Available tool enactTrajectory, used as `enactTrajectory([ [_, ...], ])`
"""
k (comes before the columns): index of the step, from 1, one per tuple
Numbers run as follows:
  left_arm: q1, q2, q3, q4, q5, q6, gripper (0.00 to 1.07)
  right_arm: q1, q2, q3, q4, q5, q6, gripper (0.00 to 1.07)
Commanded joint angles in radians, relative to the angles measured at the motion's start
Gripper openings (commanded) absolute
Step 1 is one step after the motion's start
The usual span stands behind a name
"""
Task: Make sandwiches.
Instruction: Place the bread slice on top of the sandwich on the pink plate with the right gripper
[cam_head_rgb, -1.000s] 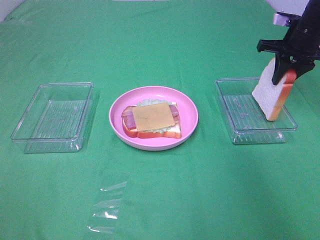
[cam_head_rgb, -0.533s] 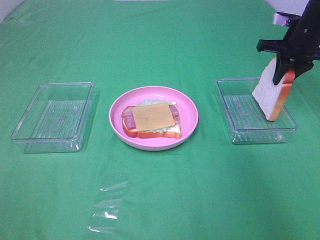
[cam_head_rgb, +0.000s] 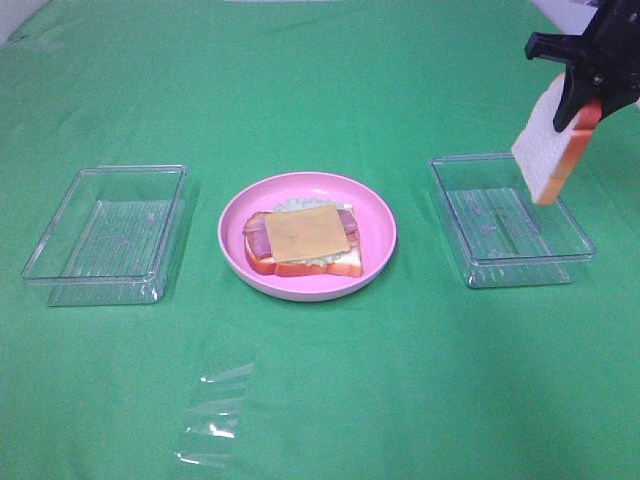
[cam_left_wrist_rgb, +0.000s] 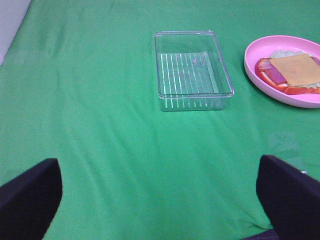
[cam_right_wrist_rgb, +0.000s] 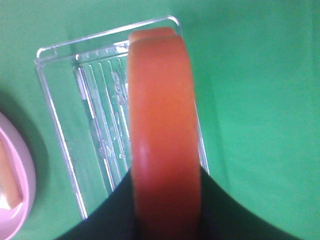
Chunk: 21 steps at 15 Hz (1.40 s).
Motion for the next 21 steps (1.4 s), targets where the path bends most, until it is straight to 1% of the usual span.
enactTrajectory([
  [1,0.001,-0.021,-0.001,-0.006,-0.005,-0.005,0.98,0.0,-0.059,0.006,0.033,0.108,0.008,0.0],
  [5,0.001,-0.021,-0.001,-0.006,-0.005,-0.005,0.98,0.0,-0.183,0.023,0.154,0.108,-0.049,0.0],
  [6,0.001,-0.021,-0.001,-0.006,-0.005,-0.005,0.98,0.0,-0.222,0.073,0.19,0.089,-0.071,0.0],
  [7,0.001,-0.021,-0.001,-0.006,-0.005,-0.005,0.98,0.0,-0.255,0.149,0.241,0.046,-0.098,0.0],
  [8,0.001,-0.021,-0.001,-0.006,-0.005,-0.005,0.98,0.0,-0.292,0.234,0.326,-0.016,-0.142,0.0],
  [9,0.001,-0.021,-0.001,-0.006,-0.005,-0.005,0.98,0.0,-0.309,0.284,0.386,-0.051,-0.175,0.0],
  [10,0.001,-0.021,-0.001,-0.007,-0.005,-0.005,0.98,0.0,-0.332,0.363,0.527,-0.095,-0.25,0.0],
  [11,0.001,-0.021,-0.001,-0.008,-0.005,-0.005,0.98,0.01,-0.335,0.459,0.716,-0.121,-0.366,0.0],
  [12,0.001,-0.021,-0.001,-0.008,-0.005,-0.005,0.98,0.034,-0.335,0.5,0.784,-0.161,-0.402,0.0],
  [13,0.001,-0.021,-0.001,-0.009,-0.005,-0.005,0.98,0.083,-0.326,0.522,0.815,-0.216,-0.413,0.0],
  [15,0.001,-0.021,-0.001,-0.009,-0.005,-0.005,0.98,0.194,-0.284,0.524,0.84,-0.301,-0.413,0.0],
  [16,0.001,-0.021,-0.001,-0.009,-0.005,-0.005,0.98,0.223,-0.268,0.524,0.855,-0.32,-0.413,0.0],
  [17,0.001,-0.021,-0.001,-0.009,-0.005,-0.005,0.98,0.27,-0.238,0.522,0.889,-0.339,-0.413,0.0],
  [18,0.001,-0.021,-0.001,-0.009,-0.005,-0.005,0.98,0.319,-0.164,0.511,0.935,-0.345,-0.413,0.0],
  [21,0.001,-0.021,-0.001,-0.009,-0.005,-0.005,0.98,0.328,-0.081,0.488,0.958,-0.343,-0.413,0.0],
])
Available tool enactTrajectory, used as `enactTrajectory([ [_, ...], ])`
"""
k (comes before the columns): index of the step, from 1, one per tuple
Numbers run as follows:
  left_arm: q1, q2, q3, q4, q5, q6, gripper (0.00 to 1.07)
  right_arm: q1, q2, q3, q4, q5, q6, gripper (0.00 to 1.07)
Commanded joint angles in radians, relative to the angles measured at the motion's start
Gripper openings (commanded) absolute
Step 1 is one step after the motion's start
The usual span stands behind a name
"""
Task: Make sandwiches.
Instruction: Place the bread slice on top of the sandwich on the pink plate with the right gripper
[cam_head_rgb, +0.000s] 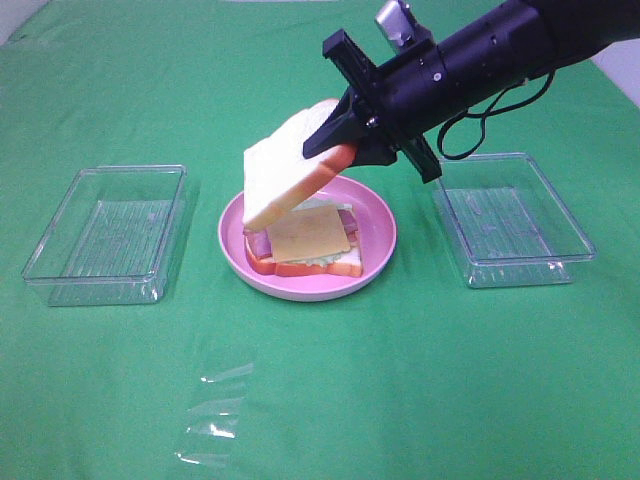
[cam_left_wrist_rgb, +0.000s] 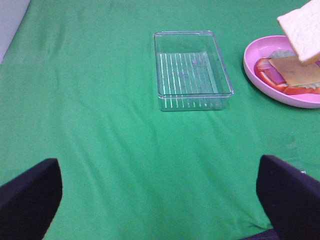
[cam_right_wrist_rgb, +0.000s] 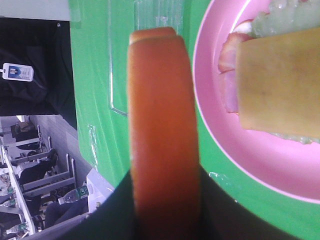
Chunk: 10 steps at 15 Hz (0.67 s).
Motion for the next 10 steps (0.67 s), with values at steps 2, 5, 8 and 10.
enactTrajectory([
  [2,0.001,-0.021,-0.001,-0.006,-0.005,-0.005,0.98,0.001,0.08,-0.031,0.075,-0.012,-0.009,0.0],
  [5,0.001,-0.021,-0.001,-0.006,-0.005,-0.005,0.98,0.001,0.123,-0.031,0.095,-0.014,-0.006,0.0],
  [8,0.001,-0.021,-0.001,-0.006,-0.005,-0.005,0.98,0.009,0.145,-0.031,0.118,-0.03,-0.006,0.0],
  [10,0.001,-0.021,-0.001,-0.006,-0.005,-0.005,0.98,0.022,0.157,-0.031,0.111,-0.036,-0.007,0.0],
])
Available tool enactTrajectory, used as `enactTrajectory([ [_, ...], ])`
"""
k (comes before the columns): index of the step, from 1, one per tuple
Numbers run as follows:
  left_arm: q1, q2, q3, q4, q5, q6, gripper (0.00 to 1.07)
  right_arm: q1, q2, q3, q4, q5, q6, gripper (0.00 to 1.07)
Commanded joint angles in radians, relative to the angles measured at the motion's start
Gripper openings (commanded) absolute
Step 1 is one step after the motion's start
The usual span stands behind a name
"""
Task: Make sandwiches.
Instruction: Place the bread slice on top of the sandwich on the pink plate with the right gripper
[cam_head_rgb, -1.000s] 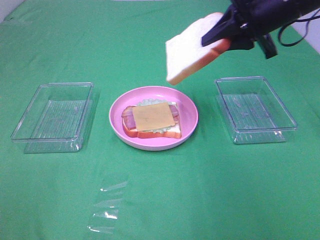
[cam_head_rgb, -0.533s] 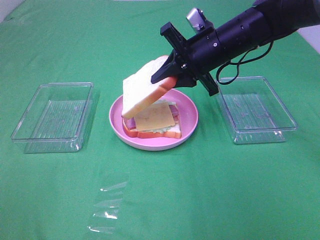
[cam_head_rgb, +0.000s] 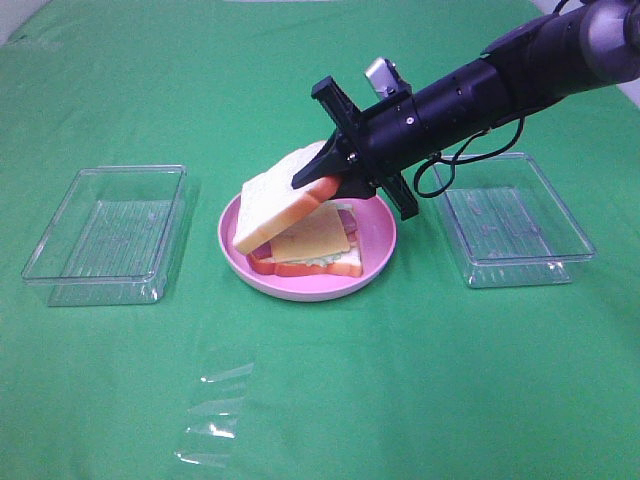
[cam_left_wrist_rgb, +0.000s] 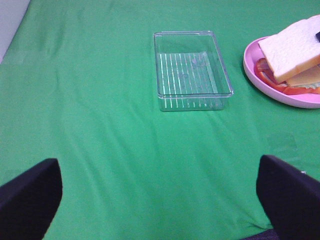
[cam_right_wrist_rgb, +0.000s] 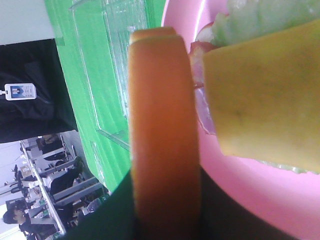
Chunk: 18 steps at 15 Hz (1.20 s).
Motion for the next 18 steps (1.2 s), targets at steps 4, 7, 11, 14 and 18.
enactTrajectory([
  [4,0.001,-0.021,-0.001,-0.006,-0.005,-0.005,0.98,0.009,0.025,-0.008,-0.002,-0.014,-0.012,0.0],
  [7,0.001,-0.021,-0.001,-0.006,-0.005,-0.005,0.98,0.009,0.027,-0.008,-0.058,-0.028,-0.011,0.0],
  [11,0.001,-0.021,-0.001,-0.006,-0.005,-0.005,0.98,0.009,0.027,-0.009,-0.067,-0.035,-0.004,0.15],
  [14,0.001,-0.021,-0.001,-0.006,-0.005,-0.005,0.98,0.009,0.017,-0.01,-0.08,-0.034,-0.005,0.56],
  [18,0.001,-0.021,-0.001,-0.006,-0.005,-0.005,0.98,0.007,-0.003,-0.015,-0.165,-0.051,0.026,0.63],
])
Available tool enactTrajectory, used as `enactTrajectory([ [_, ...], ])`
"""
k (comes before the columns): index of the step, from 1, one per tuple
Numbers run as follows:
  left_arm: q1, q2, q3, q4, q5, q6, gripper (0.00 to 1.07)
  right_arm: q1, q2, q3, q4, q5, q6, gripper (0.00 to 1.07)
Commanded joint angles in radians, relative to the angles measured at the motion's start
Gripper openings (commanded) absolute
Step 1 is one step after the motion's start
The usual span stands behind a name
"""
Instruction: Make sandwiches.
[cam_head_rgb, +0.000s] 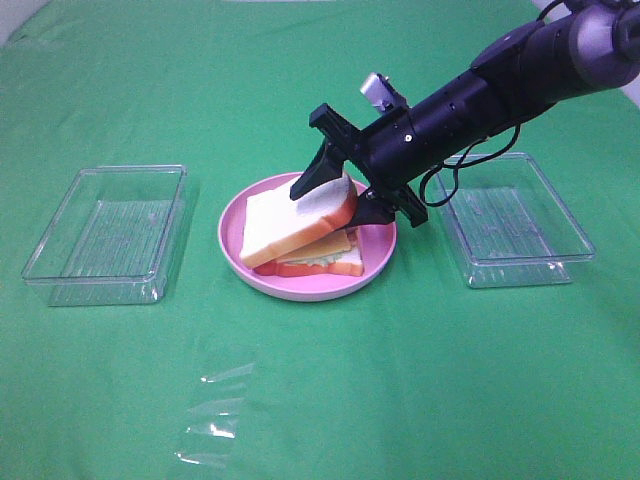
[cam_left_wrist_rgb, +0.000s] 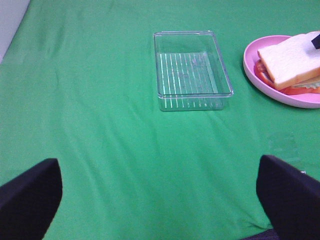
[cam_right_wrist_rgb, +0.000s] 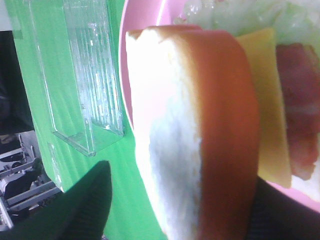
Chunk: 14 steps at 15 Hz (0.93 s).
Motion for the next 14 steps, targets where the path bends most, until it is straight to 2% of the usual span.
enactTrajectory([
  [1,0.001,-0.021,-0.001,-0.006,-0.005,-0.005,0.98,-0.002,-0.02,-0.012,-0.1,-0.003,0.062,0.63],
  [3,0.001,-0.021,-0.001,-0.006,-0.005,-0.005,0.98,-0.002,-0.036,-0.012,-0.16,-0.003,0.088,0.64],
  [7,0.001,-0.021,-0.001,-0.006,-0.005,-0.005,0.98,-0.002,-0.111,-0.012,-0.357,-0.01,0.182,0.75],
  [8,0.001,-0.021,-0.001,-0.006,-0.005,-0.005,0.98,-0.002,-0.174,-0.012,-0.516,-0.02,0.24,0.78],
  [10,0.001,-0.021,-0.001,-0.006,-0.005,-0.005,0.98,-0.002,-0.239,-0.012,-0.667,-0.017,0.311,0.78],
  [13,0.001,-0.021,-0.001,-0.006,-0.005,-0.005,0.98,-0.002,-0.32,-0.012,-0.82,-0.001,0.353,0.78],
  [14,0.001,-0.021,-0.001,-0.006,-0.005,-0.005,0.98,-0.013,-0.345,-0.012,-0.831,0.018,0.357,0.78],
])
